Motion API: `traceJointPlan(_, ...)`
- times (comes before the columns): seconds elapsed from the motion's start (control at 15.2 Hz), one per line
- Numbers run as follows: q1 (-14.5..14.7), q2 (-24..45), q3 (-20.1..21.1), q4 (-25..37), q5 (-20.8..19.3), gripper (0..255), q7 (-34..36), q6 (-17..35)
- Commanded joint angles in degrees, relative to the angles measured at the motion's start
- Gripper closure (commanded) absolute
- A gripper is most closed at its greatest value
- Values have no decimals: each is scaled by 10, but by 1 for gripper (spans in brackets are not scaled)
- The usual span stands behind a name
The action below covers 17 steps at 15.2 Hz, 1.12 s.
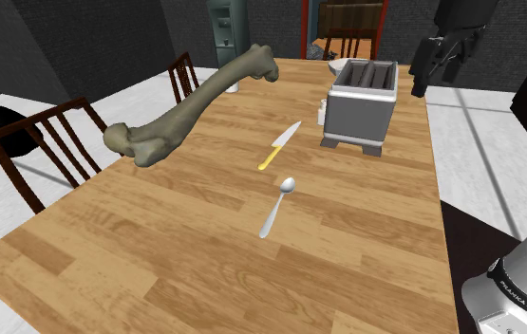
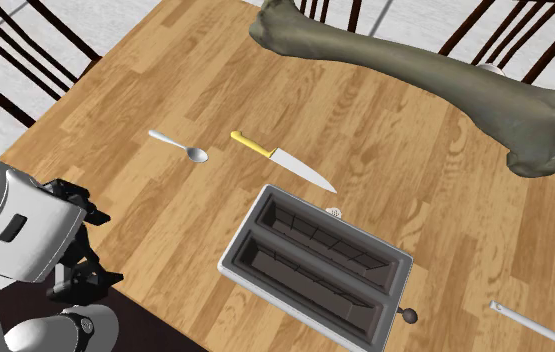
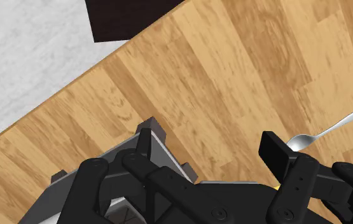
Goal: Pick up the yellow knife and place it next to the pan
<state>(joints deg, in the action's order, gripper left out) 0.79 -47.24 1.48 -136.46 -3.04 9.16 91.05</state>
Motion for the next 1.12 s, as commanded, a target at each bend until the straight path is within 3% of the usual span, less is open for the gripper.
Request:
traceJointPlan(0.0, 0, 0, 0, 0, 0, 0, 0, 0)
traceJointPlan(0.59, -21, 121, 91, -21, 47, 0, 187, 162)
traceJointPlan(1.06, -50, 259, 157, 21, 40, 0, 335, 274)
